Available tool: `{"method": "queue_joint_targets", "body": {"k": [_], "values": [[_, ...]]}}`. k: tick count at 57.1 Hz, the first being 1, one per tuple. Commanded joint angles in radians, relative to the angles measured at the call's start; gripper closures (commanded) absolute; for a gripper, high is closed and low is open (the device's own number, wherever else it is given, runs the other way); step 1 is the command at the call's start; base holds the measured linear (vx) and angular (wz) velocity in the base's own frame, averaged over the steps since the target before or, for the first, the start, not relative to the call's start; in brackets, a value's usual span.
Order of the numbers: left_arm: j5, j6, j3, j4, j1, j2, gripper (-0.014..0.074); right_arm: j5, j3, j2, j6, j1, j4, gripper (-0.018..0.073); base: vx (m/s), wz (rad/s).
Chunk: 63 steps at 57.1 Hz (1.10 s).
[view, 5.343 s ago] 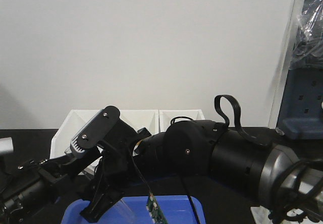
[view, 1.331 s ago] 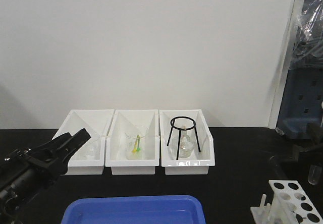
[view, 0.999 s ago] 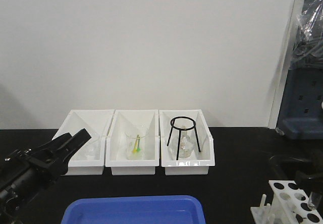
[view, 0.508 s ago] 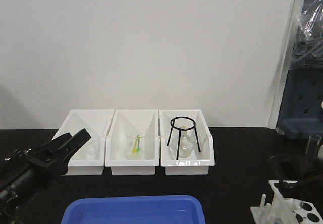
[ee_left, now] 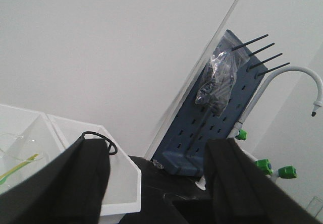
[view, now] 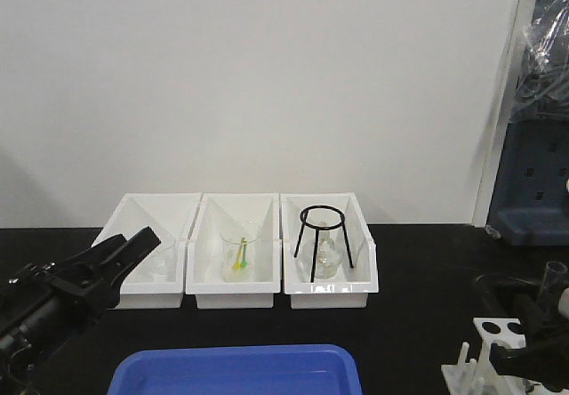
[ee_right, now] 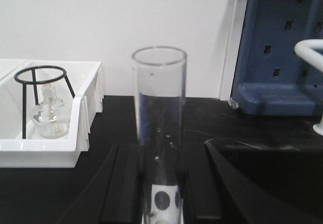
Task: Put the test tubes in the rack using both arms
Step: 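Lower the test tube into a rack hole and open the right gripper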
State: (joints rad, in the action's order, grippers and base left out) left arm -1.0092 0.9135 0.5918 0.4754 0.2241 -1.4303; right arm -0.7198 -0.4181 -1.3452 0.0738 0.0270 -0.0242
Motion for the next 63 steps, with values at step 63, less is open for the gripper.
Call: {"method": "queue_joint_targets", "body": {"k": [63], "values": [[-0.067, 0.0, 0.034, -0.025, 0.0, 0.03, 0.0061, -0.477, 0.101, -0.277, 0.008, -0.006, 0.067, 0.0356, 0.0, 0.0]]}}
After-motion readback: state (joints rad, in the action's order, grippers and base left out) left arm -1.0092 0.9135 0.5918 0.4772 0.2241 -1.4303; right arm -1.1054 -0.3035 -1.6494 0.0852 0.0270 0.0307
